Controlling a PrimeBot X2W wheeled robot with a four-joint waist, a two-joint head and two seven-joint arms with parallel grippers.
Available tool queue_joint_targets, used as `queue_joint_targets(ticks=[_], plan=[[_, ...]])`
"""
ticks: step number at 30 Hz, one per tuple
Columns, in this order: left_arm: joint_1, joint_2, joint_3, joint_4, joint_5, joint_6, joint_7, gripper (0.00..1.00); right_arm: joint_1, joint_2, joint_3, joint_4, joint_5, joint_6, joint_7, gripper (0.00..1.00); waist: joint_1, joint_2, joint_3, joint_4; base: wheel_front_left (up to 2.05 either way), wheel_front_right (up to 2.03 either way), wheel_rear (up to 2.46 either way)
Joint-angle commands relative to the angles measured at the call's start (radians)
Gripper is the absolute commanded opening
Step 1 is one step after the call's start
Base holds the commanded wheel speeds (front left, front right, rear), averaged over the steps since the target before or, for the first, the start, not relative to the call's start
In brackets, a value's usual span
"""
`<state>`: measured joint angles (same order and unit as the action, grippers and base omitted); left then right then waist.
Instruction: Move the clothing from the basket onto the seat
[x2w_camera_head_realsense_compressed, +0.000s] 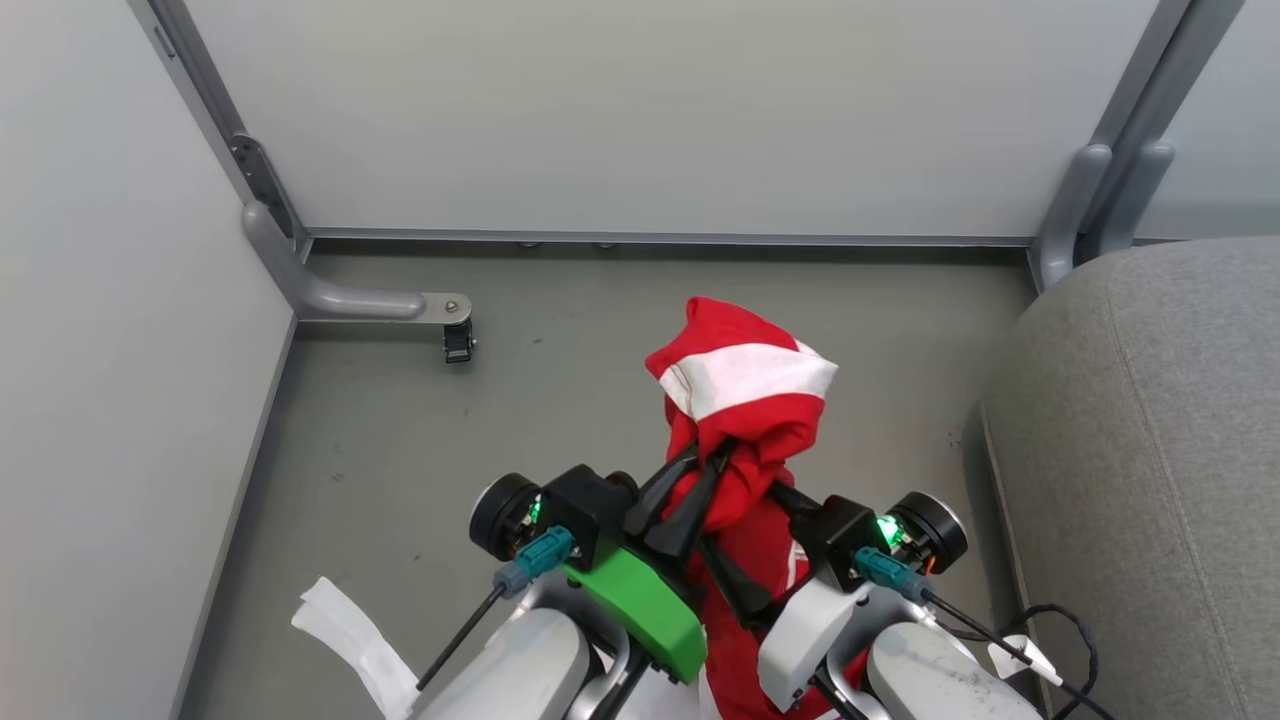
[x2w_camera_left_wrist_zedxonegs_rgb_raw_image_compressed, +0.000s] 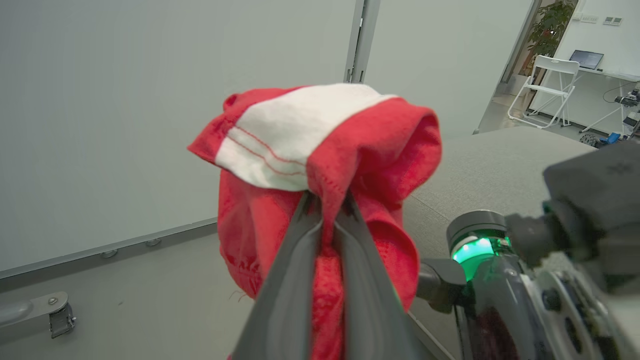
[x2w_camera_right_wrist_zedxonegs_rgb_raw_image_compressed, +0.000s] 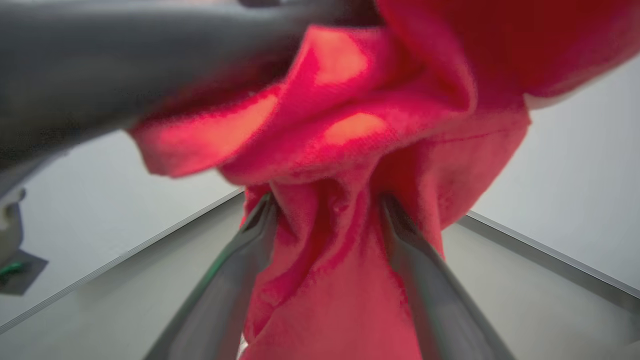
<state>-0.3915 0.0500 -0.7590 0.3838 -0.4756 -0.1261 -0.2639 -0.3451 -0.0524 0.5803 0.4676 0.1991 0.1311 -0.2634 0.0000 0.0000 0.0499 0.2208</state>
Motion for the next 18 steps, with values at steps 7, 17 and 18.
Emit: queue_joint_targets(ticks=[7,17,18], plan=[[-0.020,0.001,-0.034,-0.003,-0.014,0.009,-0.001,0.00,-0.008,-0.001,0.017,-0.002,0.060,-0.001,-0.002,0.00,0.0000,0.0000,0.003,0.014,0.00,0.00,0.00],[0.010,0.001,0.007,0.019,0.024,0.019,0.000,1.00,0.056,0.000,-0.023,-0.027,0.060,-0.001,-0.002,0.00,0.0000,0.0000,0.004,-0.095,0.00,0.00,0.00],[0.014,0.001,0.013,0.022,0.027,0.018,0.000,1.00,0.060,0.000,-0.025,-0.031,0.059,-0.001,-0.002,0.00,0.0000,0.0000,0.004,-0.113,0.00,0.00,0.00]])
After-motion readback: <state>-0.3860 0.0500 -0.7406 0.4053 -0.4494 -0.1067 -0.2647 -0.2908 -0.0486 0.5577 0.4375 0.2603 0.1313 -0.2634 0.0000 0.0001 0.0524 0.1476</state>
